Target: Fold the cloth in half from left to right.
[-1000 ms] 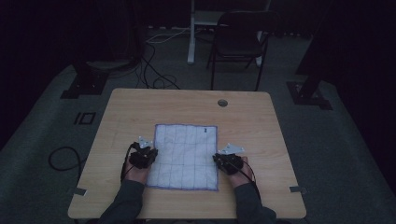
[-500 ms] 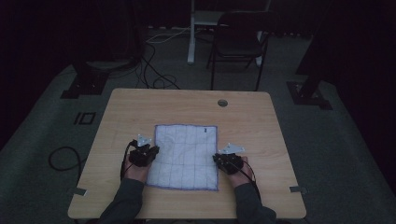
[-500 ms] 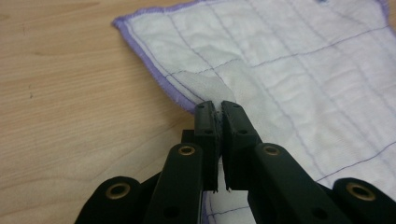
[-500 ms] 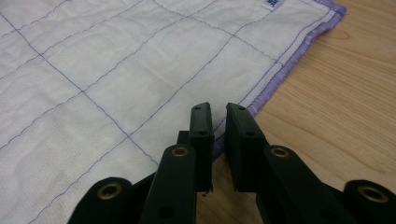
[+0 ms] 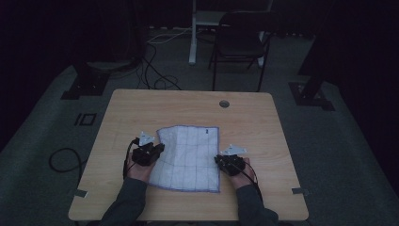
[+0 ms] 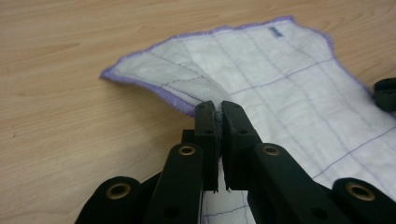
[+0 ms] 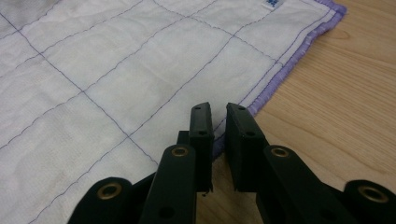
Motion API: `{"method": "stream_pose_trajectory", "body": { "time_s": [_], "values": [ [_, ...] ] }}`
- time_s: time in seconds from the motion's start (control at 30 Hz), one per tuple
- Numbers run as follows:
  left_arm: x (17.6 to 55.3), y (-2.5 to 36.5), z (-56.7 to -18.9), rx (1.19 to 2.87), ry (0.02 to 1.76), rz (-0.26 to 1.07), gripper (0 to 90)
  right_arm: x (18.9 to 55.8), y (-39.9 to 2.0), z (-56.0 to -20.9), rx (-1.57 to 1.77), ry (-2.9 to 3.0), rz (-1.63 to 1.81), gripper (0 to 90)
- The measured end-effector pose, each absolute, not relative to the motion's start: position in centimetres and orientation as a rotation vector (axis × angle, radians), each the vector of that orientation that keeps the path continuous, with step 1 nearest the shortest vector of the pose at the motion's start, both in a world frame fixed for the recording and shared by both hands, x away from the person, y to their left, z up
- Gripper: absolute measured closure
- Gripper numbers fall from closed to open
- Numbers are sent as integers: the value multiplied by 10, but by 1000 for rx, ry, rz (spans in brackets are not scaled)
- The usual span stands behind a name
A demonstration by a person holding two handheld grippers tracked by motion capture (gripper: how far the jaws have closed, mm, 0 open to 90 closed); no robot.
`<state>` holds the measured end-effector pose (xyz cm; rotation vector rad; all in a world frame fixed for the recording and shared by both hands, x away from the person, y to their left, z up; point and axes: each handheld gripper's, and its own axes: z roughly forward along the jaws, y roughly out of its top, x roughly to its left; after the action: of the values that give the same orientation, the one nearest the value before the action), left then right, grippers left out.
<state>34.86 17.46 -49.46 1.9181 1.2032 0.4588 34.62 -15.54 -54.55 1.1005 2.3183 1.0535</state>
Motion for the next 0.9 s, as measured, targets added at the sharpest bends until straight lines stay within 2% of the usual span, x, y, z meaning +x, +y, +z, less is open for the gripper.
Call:
{"method": "stream_pose_trajectory", "body": {
  "time_s": [0.9],
  "values": [
    [350, 140, -466, 1907, 1074, 406, 865, 347, -156, -545, 1106, 2321, 1060, 816]
  ]
}}
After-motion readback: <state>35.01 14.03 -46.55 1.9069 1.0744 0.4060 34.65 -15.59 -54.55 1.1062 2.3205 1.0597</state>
